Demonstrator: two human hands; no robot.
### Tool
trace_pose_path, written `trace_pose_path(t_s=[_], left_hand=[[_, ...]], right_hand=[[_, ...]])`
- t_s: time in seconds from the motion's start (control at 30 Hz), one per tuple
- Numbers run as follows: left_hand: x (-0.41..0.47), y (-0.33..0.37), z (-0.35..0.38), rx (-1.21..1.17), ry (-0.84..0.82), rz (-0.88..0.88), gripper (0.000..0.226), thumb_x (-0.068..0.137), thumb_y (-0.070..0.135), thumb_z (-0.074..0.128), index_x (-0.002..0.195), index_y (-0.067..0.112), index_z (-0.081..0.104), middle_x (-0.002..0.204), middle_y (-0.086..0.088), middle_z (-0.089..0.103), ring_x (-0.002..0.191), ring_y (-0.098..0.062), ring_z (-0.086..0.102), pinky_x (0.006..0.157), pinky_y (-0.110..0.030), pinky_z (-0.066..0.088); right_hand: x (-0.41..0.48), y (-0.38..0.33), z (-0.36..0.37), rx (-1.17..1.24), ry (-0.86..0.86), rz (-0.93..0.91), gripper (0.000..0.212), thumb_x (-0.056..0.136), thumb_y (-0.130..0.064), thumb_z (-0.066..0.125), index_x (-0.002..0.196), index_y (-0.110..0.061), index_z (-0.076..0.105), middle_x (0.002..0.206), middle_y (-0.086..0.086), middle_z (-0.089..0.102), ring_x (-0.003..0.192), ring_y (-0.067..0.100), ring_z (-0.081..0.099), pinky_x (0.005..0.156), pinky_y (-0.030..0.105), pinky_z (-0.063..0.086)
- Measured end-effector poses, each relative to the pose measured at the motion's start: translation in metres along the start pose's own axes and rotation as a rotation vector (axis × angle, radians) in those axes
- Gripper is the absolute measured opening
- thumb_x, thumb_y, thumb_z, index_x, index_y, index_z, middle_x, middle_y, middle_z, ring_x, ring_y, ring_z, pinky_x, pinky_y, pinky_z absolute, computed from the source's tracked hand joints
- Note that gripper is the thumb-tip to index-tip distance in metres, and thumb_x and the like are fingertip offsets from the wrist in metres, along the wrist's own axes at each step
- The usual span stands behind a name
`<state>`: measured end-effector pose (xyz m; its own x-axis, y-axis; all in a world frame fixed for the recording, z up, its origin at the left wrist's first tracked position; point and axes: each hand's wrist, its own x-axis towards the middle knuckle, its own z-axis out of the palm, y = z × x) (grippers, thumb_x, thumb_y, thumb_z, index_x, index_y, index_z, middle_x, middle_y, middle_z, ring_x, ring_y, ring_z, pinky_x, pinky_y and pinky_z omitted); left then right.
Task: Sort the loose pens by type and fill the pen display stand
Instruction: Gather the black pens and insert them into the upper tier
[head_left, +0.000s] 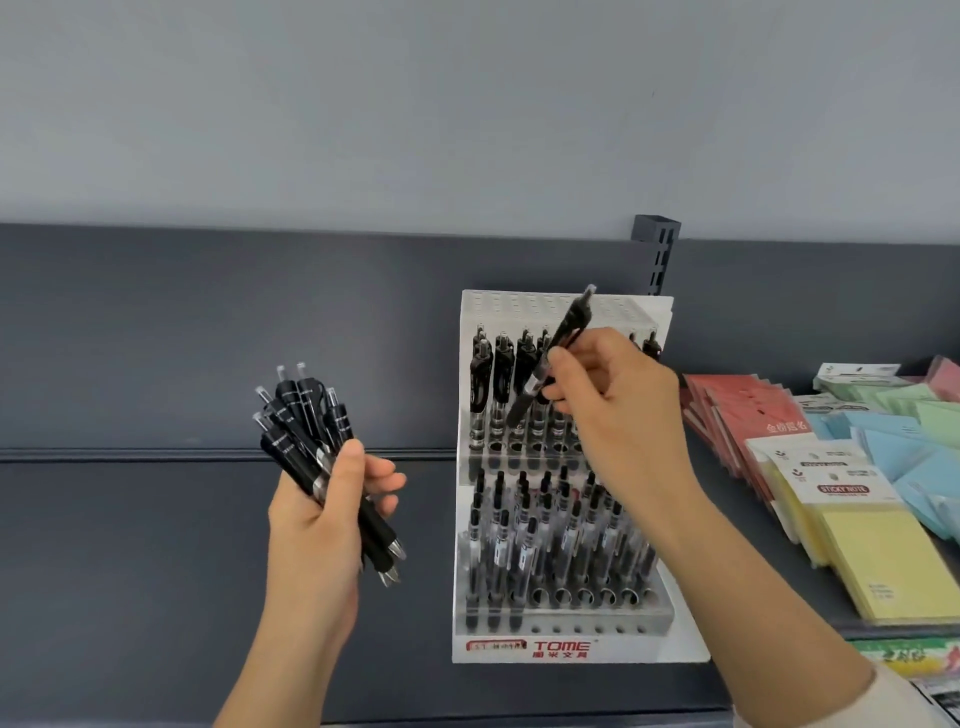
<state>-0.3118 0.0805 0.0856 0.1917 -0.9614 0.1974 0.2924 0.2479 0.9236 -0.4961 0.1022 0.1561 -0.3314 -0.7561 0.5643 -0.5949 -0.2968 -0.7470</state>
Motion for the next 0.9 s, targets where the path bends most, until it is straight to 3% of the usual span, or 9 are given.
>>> trace_pose_path(t_s=[0.2,0.33,0.47,0.57,0.73,0.9], left_hand=[[0.001,0.0,-0.008,0.046,-0.001,0.032,0.024,0.094,0.022,0.05,0.095,-0.001,0.057,0.07,0.002,0.065,0.063,-0.008,0.064,0.054,-0.016,0.051],[0.001,0.0,-0.01,0.045,-0.008,0.024,0.014,0.092,0.022,0.051,0.086,0.011,0.057,0.068,0.003,0.066,0.062,-0.009,0.063,0.053,-0.017,0.05],[0.0,-0.001,-0.008,0.064,-0.03,0.029,0.013,0.092,0.022,0.052,0.083,0.014,0.057,0.068,0.003,0.066,0.062,-0.009,0.062,0.053,-0.016,0.049],[0.0,-0.001,-0.005,0.076,-0.043,0.039,0.013,0.091,0.021,0.052,0.082,0.013,0.057,0.067,0.003,0.067,0.061,-0.008,0.061,0.052,-0.016,0.048],[0.0,-0.002,-0.002,0.086,-0.085,0.033,0.016,0.091,0.02,0.051,0.082,0.009,0.058,0.068,0.003,0.068,0.06,-0.007,0.06,0.051,-0.015,0.048],[-0.006,-0.002,0.004,0.14,-0.181,0.043,0.024,0.09,0.022,0.052,0.085,0.0,0.06,0.067,0.001,0.067,0.059,-0.008,0.06,0.052,-0.015,0.047]], right_hand=[[0.005,-0.002,0.011,-0.254,-0.064,-0.076,0.018,0.095,-0.029,0.047,0.086,-0.017,0.057,0.073,-0.004,0.064,0.071,0.01,0.061,0.065,0.017,0.044],[0.01,-0.008,0.01,-0.336,-0.098,-0.089,0.023,0.095,-0.028,0.047,0.085,-0.012,0.06,0.073,-0.001,0.063,0.069,0.011,0.058,0.062,0.024,0.043],[0.008,-0.006,0.013,-0.416,-0.164,-0.079,0.024,0.095,-0.031,0.047,0.091,-0.013,0.063,0.077,-0.001,0.064,0.072,0.015,0.059,0.071,0.033,0.049],[0.001,-0.001,0.019,-0.443,-0.214,-0.052,0.024,0.095,-0.035,0.048,0.095,-0.017,0.063,0.079,-0.003,0.066,0.071,0.013,0.061,0.07,0.032,0.051],[-0.004,0.008,0.024,-0.503,-0.23,-0.025,0.03,0.096,-0.039,0.044,0.093,-0.019,0.065,0.064,-0.004,0.063,0.055,0.012,0.057,0.061,0.03,0.051],[-0.005,0.01,0.022,-0.486,-0.225,-0.013,0.032,0.093,-0.046,0.045,0.093,-0.022,0.065,0.064,-0.009,0.059,0.06,0.009,0.057,0.064,0.029,0.05]])
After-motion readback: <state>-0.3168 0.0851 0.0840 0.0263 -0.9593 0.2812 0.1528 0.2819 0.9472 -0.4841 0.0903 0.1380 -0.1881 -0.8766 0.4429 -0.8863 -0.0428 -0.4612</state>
